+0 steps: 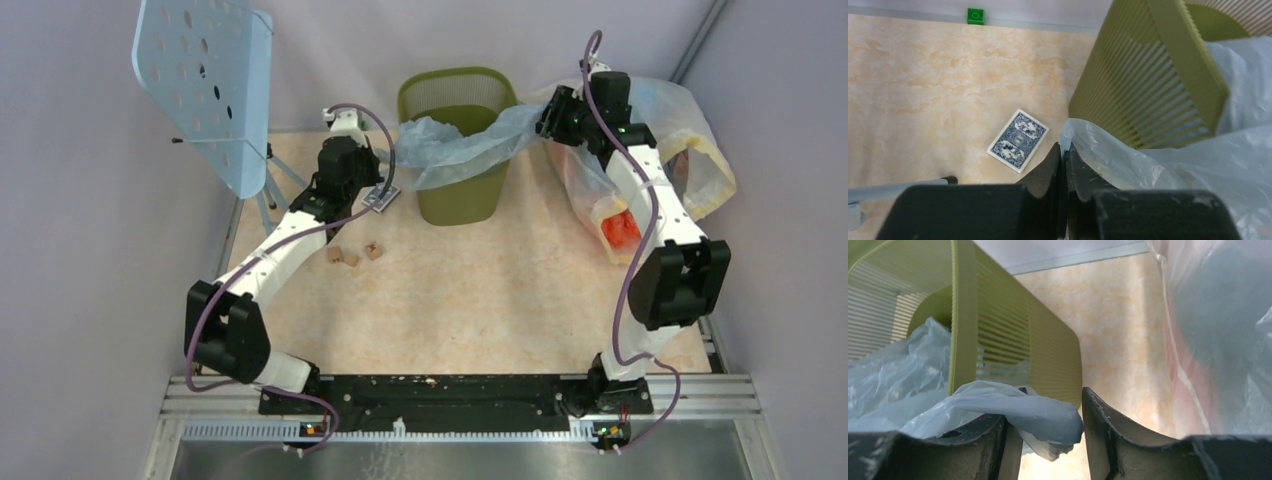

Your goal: Put the trash bags into the trash bin

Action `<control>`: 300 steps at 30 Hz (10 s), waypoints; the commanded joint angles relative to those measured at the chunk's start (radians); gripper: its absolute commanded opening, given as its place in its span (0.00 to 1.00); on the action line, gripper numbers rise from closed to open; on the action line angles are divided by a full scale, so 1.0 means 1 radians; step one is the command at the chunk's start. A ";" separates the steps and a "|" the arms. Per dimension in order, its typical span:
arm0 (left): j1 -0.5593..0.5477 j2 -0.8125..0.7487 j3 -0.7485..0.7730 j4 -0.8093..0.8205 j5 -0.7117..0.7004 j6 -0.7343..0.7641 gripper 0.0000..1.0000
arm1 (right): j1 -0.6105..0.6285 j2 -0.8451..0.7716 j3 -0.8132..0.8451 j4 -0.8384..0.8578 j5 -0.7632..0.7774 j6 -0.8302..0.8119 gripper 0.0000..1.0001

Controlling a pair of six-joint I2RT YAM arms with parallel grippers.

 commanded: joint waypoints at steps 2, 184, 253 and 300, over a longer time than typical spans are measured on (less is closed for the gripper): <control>0.036 0.028 0.087 0.080 -0.006 -0.036 0.16 | -0.005 0.081 0.151 0.020 0.067 -0.021 0.48; 0.112 -0.448 -0.322 0.004 0.396 -0.123 0.00 | 0.410 0.035 0.375 -0.165 0.017 -0.323 0.00; 0.113 -0.305 -0.382 -0.054 0.581 -0.097 0.00 | 0.158 -0.161 0.004 -0.451 0.047 -0.244 0.08; 0.112 -0.683 -0.479 0.071 0.710 0.243 0.73 | 0.143 -0.629 -0.358 -0.088 -0.175 -0.379 0.46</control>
